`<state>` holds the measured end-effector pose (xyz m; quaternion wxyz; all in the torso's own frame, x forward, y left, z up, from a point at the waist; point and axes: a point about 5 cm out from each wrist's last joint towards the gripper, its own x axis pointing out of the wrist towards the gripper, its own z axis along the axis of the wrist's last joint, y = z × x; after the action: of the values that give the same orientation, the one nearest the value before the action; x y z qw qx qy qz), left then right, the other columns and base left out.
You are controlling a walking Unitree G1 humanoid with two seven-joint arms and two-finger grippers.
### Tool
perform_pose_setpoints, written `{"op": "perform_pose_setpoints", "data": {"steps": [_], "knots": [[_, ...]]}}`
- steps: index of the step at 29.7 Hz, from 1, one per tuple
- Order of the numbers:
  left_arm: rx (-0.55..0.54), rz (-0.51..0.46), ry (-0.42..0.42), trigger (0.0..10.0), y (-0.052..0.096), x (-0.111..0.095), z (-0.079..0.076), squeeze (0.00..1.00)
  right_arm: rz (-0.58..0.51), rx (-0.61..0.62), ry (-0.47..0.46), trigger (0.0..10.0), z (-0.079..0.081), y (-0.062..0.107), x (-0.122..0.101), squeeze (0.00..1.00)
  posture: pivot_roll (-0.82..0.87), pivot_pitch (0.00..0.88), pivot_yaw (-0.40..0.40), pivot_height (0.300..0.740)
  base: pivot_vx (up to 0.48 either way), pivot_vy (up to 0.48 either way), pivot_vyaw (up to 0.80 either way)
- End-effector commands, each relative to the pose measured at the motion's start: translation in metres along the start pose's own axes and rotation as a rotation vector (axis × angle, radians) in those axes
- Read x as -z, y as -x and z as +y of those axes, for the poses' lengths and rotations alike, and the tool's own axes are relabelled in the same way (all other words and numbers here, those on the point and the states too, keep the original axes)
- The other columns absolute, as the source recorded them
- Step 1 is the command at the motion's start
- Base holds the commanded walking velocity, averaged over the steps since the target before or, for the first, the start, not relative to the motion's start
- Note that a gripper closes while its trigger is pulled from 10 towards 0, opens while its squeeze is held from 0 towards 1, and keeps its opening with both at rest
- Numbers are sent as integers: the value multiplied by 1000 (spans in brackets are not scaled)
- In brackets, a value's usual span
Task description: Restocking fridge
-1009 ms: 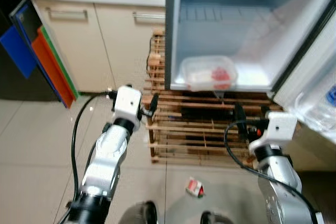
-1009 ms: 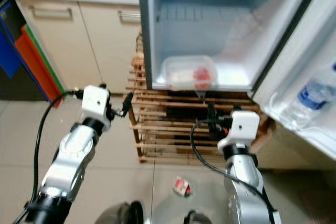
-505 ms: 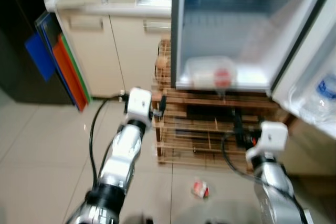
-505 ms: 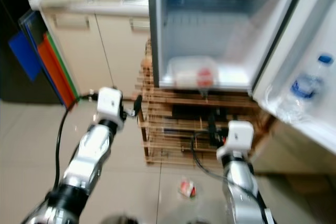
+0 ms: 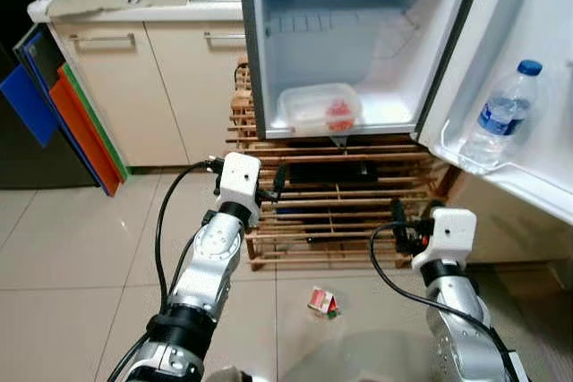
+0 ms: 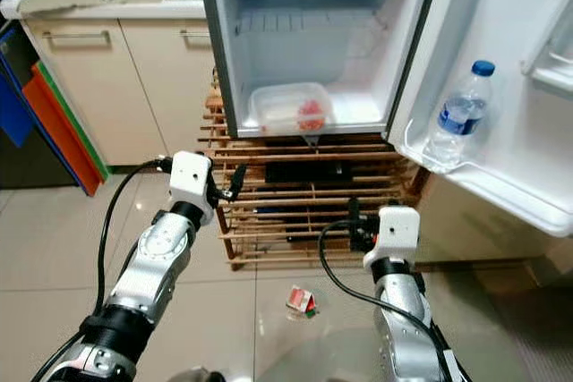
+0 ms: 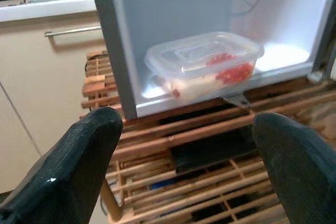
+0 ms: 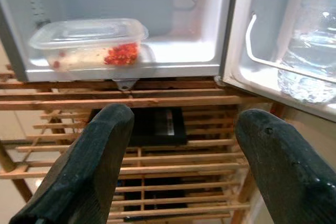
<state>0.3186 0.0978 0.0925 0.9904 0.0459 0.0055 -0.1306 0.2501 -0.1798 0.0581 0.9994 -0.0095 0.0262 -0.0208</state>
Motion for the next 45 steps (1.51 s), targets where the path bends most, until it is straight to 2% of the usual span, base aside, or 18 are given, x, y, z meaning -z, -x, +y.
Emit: {"op": "perform_pose_setpoints", "data": {"steps": [1,8,15,21,28,35,41,45], "knots": [[-20,8,-5,10000,-1,0,8,0,10,-6,1,10000,3,-3,1,27,11,28,34,727,0,0,0],[-29,20,-9,10000,-2,2,10,0,17,-21,2,10000,7,-3,3,27,11,30,31,688,0,0,0],[-11,25,-35,10000,-4,1,6,0,38,-49,15,10000,10,-4,6,39,14,32,28,648,0,0,0],[-5,27,-31,10000,-5,0,5,0,31,-25,20,10000,10,-6,6,27,15,32,29,619,0,0,0],[10,18,-47,10000,-7,-2,2,0,5,-40,29,10000,13,-7,2,20,12,31,29,619,0,0,0],[8,-16,-69,10000,-10,-9,-1,0,-16,-49,38,10000,15,-8,-2,16,11,27,28,619,477,0,0],[65,-45,-117,10000,-13,-15,-10,0,-33,-34,35,10000,17,-12,-7,24,11,26,33,619,480,0,0],[69,-48,-116,10000,-13,-16,-10,0,-38,-33,22,10000,19,-14,-8,24,11,26,34,619,480,0,-778]]}}
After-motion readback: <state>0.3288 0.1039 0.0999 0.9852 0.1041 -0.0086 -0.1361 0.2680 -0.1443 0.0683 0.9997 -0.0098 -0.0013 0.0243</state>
